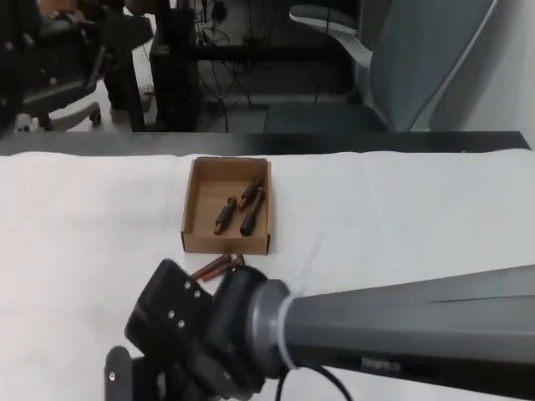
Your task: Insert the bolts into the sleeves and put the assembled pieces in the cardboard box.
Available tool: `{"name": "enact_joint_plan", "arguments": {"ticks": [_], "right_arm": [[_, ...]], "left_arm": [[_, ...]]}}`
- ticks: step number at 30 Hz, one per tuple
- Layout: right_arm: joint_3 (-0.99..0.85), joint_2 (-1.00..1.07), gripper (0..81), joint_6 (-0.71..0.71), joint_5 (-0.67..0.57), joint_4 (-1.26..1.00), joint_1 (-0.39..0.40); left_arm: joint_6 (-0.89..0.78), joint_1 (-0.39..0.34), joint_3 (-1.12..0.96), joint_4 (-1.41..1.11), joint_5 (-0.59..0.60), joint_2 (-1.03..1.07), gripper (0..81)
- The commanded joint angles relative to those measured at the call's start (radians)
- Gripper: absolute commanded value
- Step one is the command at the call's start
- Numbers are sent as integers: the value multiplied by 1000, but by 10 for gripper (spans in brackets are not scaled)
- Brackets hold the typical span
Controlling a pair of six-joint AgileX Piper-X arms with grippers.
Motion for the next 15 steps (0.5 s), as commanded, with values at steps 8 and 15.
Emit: {"name": "enact_joint_plan", "arguments": {"ticks": [8, 15], "right_arm": [[-24, 10, 3, 53, 135, 76, 4], [-24, -178, 6, 192, 128, 114, -47]], "left_arm": [[38, -22, 94, 13, 29, -23, 700], [86, -10, 180, 49, 36, -23, 700]]}}
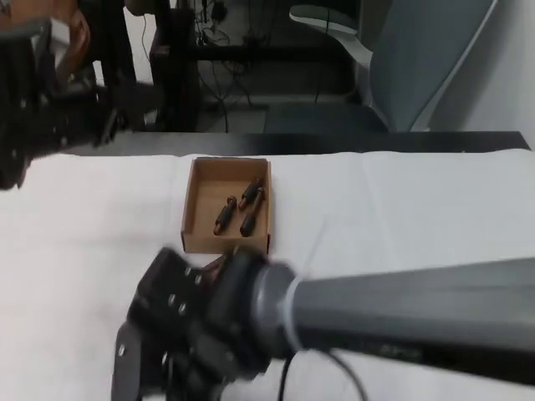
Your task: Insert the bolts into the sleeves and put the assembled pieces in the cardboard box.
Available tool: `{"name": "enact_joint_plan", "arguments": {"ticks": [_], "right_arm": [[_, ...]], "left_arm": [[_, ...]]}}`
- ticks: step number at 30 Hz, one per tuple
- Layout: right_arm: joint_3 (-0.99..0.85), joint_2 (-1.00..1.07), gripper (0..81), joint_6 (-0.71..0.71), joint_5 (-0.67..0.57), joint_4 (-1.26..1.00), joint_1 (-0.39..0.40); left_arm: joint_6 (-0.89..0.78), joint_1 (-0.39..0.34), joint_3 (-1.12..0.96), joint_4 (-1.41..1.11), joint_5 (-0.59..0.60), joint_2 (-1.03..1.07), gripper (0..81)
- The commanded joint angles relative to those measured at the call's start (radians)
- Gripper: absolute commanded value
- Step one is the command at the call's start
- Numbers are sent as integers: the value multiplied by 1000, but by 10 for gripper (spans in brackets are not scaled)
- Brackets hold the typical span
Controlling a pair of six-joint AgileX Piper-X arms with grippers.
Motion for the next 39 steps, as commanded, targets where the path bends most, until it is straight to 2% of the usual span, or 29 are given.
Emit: {"name": "enact_joint_plan", "arguments": {"ticks": [1, 5, 7, 8, 13, 15, 17, 20, 25, 27, 36, 39], "right_arm": [[-11, -154, 6, 78, -2, 7, -54], [-9, -307, 6, 158, 1, 25, -129], [-9, -406, 6, 189, 1, 42, -182], [-9, -434, 6, 194, 1, 49, -198], [-9, -555, 6, 241, 16, 108, -270], [-9, -585, 6, 241, 49, 154, -285], [-9, -614, 6, 241, 105, 205, -295], [-9, -641, 6, 238, 150, 246, -295], [-9, -671, 6, 233, 148, 259, -295], [-9, -674, 6, 233, 148, 259, -295], [-9, -673, 6, 233, 135, 259, -295], [-9, -673, 6, 233, 135, 270, -295]], "left_arm": [[27, 5, 21, 43, 8, -13, 700], [165, -31, 16, 229, 5, -13, 700], [297, -73, -1, 371, -46, -13, 700], [358, -105, -16, 430, -87, -13, 700], [655, -289, -108, 687, -436, -13, 700], [706, -337, -140, 732, -493, -11, 700], [733, -371, -176, 776, -512, -3, 638], [732, -383, -210, 812, -512, 16, 557], [834, -392, -289, 999, -557, 93, 557], [869, -407, -312, 1034, -658, 131, 557], [922, -487, -328, 993, -750, 233, 557], [904, -487, -328, 955, -756, 246, 458]]}}
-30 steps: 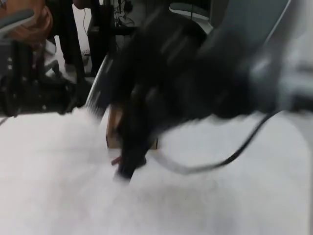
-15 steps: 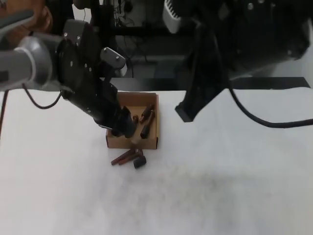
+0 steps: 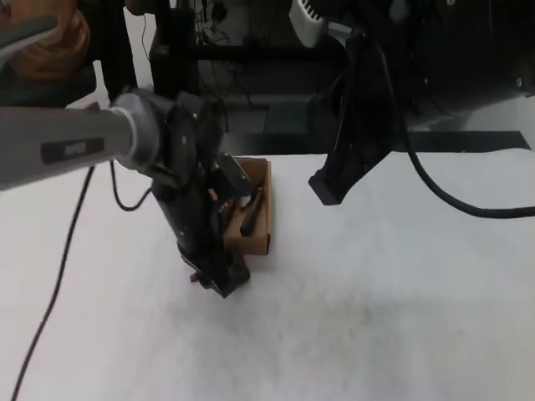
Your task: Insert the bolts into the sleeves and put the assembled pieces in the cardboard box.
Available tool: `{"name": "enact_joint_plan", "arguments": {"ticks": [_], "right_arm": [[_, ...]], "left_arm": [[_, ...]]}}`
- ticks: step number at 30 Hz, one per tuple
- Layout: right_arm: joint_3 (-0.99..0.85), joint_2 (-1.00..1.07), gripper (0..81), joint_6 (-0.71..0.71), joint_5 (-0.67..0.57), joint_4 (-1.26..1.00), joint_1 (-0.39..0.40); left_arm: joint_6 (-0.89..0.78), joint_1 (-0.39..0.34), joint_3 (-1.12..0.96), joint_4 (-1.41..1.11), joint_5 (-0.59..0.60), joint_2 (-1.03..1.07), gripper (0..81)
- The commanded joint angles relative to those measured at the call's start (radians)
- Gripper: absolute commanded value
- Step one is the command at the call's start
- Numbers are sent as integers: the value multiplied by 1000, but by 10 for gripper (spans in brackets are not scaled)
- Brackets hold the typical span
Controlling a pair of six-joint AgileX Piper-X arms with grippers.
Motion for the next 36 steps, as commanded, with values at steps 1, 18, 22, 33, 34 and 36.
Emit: {"name": "enact_joint_plan", "arguments": {"ticks": [1, 18, 22, 33, 34, 36], "right_arm": [[-5, -12, 6, -2, -9, 22, -4], [174, -123, 6, 18, -9, -87, -4], [174, -155, 6, 21, -9, -107, -4], [174, -170, 6, 21, -7, -148, -4], [174, -170, 6, 21, -7, -148, -4], [174, -170, 6, 21, -7, -144, -4]], "left_arm": [[-27, -2, -12, -36, -12, 2, 406], [-18, 3, -67, -64, -4, 48, 381], [-14, 3, -67, -41, -19, 62, 381], [4, 9, -68, 52, -17, 52, 381], [4, 11, -68, 34, -15, 51, 381], [-3, 17, -68, 1, -13, 51, 381]]}}
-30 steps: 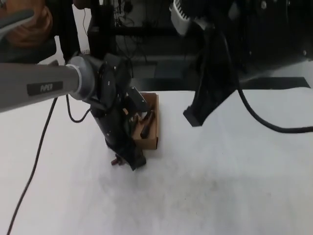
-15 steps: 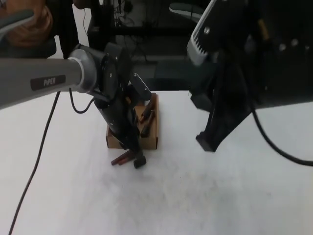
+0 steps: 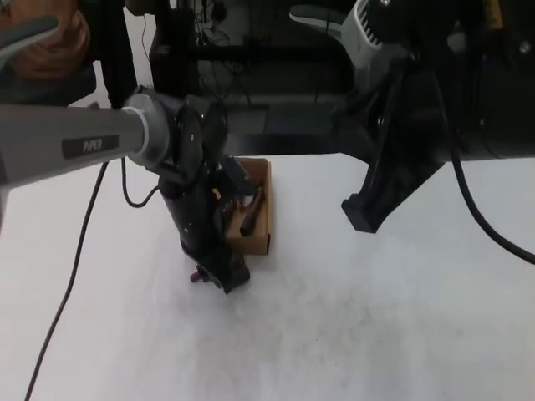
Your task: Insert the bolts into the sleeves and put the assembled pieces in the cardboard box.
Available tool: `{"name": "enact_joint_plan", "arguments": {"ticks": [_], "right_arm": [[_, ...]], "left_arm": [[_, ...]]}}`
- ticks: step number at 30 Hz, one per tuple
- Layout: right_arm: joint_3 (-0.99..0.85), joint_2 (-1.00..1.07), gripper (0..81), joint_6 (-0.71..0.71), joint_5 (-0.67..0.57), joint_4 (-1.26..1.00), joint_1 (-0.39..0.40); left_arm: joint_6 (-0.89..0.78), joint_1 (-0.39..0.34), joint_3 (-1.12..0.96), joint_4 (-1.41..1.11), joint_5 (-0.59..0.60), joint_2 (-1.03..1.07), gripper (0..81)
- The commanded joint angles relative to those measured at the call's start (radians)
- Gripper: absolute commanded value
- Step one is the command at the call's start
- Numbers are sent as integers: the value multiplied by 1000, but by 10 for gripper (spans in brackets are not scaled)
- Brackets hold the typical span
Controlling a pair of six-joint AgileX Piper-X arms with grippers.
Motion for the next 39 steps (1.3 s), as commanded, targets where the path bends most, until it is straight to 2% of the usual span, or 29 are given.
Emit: {"name": "enact_joint_plan", "arguments": {"ticks": [1, 12, 16, 21, 25, 31, 34, 39], "right_arm": [[-4, -9, 6, 7, -7, -14, -4], [-4, -9, 6, 7, -7, -59, -4], [-4, -9, 6, 7, -7, -69, -4], [-4, -9, 6, 7, -7, -69, -4], [-4, -9, 6, 7, -7, -77, -4], [-4, -9, 6, 2, -7, -131, -4], [-4, -9, 6, 2, -7, -143, -4], [-4, -9, 6, 2, -7, -137, -4]], "left_arm": [[-10, 12, -7, -45, -8, -2, 381], [16, 21, -6, -54, 37, 7, 381], [14, 21, -6, -25, 77, 48, 381], [-1, 21, -6, 22, 66, 123, 381], [-19, 11, -6, 93, 78, 127, 337], [-62, -41, -3, 248, 196, 114, 328], [-67, -88, 31, 276, 287, 114, 328], [-90, -180, 106, 188, 264, 74, 328]]}}
